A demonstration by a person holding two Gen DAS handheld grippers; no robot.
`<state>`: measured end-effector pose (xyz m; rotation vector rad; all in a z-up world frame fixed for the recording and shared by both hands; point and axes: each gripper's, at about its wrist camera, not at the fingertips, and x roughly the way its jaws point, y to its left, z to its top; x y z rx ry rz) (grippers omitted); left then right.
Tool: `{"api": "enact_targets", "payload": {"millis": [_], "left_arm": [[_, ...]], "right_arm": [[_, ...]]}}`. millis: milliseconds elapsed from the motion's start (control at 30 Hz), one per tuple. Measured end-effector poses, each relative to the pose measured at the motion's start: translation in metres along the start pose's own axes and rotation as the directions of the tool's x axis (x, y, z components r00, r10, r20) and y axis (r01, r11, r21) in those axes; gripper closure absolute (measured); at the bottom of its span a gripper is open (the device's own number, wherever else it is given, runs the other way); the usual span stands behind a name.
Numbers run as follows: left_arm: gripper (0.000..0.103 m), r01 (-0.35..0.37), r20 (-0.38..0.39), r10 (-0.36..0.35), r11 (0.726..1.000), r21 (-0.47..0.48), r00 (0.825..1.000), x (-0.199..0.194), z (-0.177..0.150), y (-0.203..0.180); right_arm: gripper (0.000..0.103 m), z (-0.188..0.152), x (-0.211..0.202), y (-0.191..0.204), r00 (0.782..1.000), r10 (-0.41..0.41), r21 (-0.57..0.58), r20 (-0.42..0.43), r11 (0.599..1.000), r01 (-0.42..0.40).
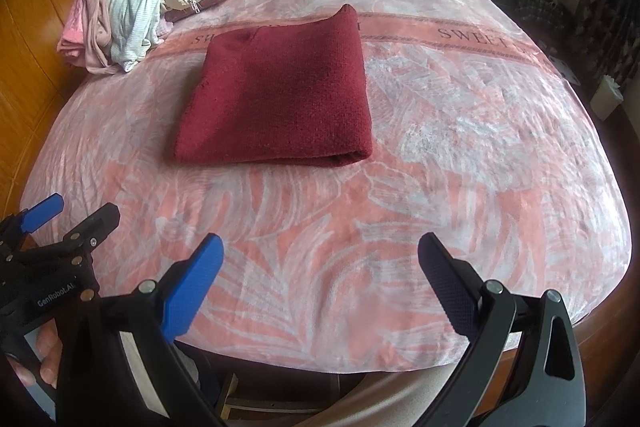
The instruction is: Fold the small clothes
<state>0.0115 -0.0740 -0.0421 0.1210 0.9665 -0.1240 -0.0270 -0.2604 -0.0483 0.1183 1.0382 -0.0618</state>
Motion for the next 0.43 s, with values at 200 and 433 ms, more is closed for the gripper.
{"api": "enact_targets", "payload": {"millis": [200,433], "left_arm": [[0.004,0.001,-0.001,-0.001,1.000,0.000,1.000,-0.0005,-0.0002,-0.0008],[0.004,-0.001,0.002,0.001,1.000,0.007,1.000,-0.0012,0.0016,-0.0002]], "right_arm": [[0.006,-0.0003,-0.0008,0.0044,1.000,0.004,-0.009,0.002,1.000,-0.004],[0.006,0.0004,-0.0014,0.0020,1.000,0.006,-0.005,0.004,1.000,-0.006]]}}
